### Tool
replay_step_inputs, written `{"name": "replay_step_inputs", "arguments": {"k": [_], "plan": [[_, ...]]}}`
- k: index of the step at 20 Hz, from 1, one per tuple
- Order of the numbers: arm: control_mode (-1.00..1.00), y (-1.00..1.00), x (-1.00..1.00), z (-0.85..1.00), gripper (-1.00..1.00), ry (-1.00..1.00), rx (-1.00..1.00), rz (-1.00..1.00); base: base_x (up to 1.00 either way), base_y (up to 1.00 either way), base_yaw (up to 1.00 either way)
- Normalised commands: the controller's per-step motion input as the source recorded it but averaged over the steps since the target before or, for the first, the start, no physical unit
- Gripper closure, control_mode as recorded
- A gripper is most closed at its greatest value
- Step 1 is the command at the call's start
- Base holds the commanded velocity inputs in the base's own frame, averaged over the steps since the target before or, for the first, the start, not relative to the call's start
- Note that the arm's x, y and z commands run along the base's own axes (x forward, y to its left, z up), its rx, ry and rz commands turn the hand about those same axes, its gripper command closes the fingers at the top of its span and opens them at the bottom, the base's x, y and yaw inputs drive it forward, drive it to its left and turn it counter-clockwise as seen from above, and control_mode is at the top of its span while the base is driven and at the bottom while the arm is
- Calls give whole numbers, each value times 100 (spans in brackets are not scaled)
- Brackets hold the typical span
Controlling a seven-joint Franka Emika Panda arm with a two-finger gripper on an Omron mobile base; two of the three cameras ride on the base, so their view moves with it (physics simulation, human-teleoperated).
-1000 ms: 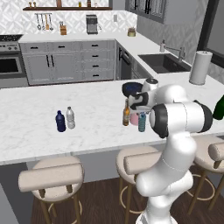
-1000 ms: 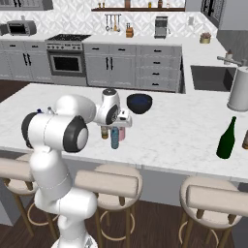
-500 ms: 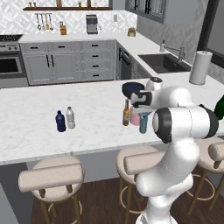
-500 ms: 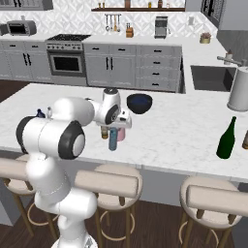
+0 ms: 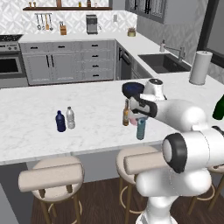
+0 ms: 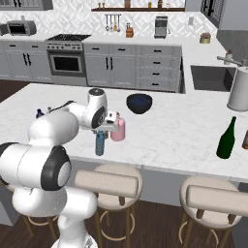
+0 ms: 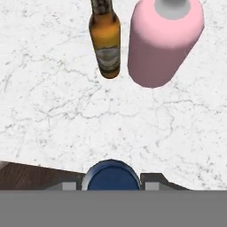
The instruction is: Move the plastic bottles in the middle to the plastics group, and the glass bottles in the middle to the glass group.
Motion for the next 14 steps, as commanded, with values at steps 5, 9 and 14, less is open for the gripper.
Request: {"name": "replay_step_inputs", "arguments": {"k": [5, 9, 14], "plan": [[-100, 99, -22, 10, 100, -10, -5, 8, 0, 0, 0], [-100, 100, 1, 12, 100, -5, -1, 4, 0, 0, 0], [-100, 100, 32, 8, 100, -9, -2, 0, 0, 0, 0]]}}
